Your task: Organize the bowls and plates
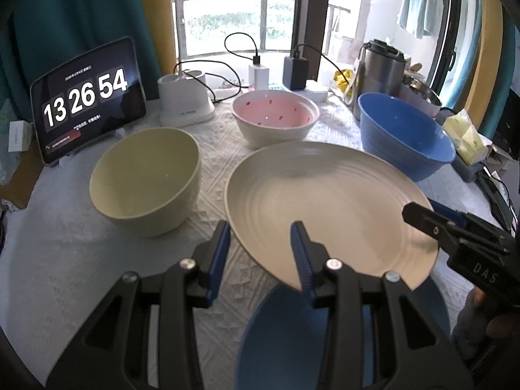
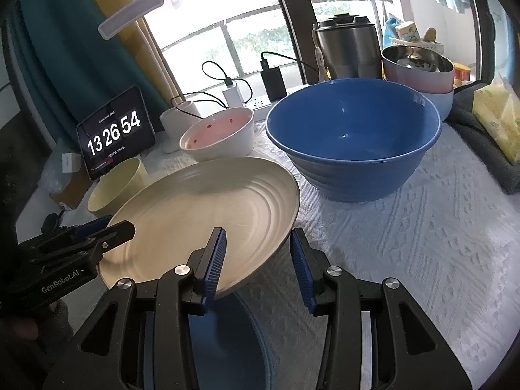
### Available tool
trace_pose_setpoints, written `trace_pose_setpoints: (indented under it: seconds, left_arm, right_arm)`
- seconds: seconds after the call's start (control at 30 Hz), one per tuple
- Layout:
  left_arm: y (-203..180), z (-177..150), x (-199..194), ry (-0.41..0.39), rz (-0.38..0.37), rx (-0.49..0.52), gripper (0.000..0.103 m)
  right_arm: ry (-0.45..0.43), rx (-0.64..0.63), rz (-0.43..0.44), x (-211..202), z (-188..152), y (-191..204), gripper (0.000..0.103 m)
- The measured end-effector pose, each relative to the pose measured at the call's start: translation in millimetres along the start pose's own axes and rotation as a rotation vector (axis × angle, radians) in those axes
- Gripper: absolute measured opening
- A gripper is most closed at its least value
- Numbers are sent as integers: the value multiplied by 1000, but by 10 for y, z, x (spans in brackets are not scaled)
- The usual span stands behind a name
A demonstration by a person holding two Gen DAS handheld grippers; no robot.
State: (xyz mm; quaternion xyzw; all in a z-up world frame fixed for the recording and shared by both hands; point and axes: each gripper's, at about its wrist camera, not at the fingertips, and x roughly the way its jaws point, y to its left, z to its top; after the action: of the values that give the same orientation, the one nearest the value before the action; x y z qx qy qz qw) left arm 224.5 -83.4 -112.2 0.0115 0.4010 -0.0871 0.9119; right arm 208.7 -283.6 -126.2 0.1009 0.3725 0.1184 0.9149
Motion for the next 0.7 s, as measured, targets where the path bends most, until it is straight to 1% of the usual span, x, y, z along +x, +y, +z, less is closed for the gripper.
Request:
trace_pose_setpoints:
  seconds: [0.7]
  left_arm:
    - [14, -174, -416, -43, -13, -5, 40]
  right_arm:
    - [-35, -23, -9, -349, -108, 177, 44]
